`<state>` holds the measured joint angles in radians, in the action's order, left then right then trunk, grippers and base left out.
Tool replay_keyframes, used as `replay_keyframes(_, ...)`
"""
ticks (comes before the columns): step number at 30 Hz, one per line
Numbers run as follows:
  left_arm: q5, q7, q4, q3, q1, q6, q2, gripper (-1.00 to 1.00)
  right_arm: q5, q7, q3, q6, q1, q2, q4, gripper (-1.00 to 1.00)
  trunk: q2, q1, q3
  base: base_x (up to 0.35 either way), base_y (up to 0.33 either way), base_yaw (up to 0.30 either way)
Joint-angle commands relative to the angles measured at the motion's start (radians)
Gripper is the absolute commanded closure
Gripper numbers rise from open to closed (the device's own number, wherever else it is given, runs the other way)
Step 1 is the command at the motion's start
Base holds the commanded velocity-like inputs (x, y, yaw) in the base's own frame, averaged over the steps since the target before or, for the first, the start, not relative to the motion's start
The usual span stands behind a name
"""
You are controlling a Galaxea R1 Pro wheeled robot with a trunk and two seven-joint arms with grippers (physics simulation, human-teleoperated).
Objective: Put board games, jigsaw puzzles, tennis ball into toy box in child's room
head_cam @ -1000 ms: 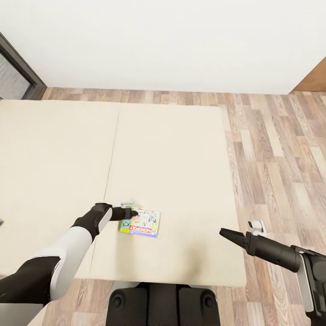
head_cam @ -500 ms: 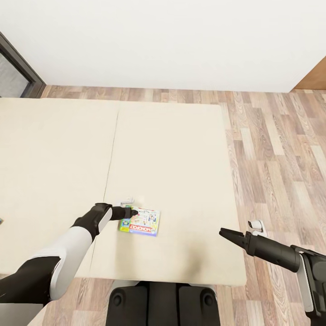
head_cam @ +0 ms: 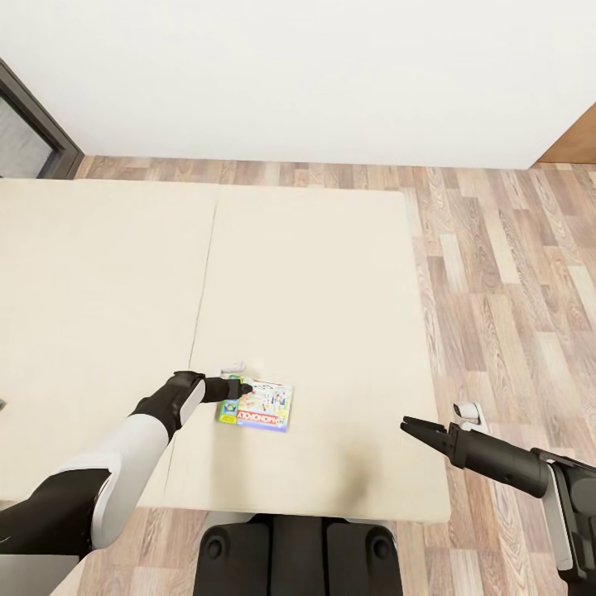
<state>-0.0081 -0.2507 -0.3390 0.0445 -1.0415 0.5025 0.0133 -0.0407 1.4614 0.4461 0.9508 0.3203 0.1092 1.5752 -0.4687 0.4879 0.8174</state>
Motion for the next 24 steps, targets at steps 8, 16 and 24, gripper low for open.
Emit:
replay_keyframes(8, -0.001, -0.003, -0.002, 0.004, 0.000, 0.006, 0.000, -1.00, -0.002, 0.002, 0.000, 0.010, 0.000, 0.000, 0.000, -1.00, -0.001, 0.000, 0.001, 0.000, 0.000, 0.000)
replay_keyframes(16, 0.000, -0.004, -0.002, 0.003, 0.000, 0.005, 0.000, -1.00, -0.001, 0.002, 0.000, 0.010, 0.000, 0.000, 0.000, -1.00, -0.001, 0.000, 0.001, 0.000, 0.000, 0.000)
replay_keyframes(24, 0.000, -0.004, -0.002, 0.003, 0.000, 0.005, 0.002, -1.00, -0.002, 0.002, 0.001, 0.010, 0.000, 0.000, 0.000, -1.00, -0.001, 0.000, 0.001, 0.000, -0.066, 0.000)
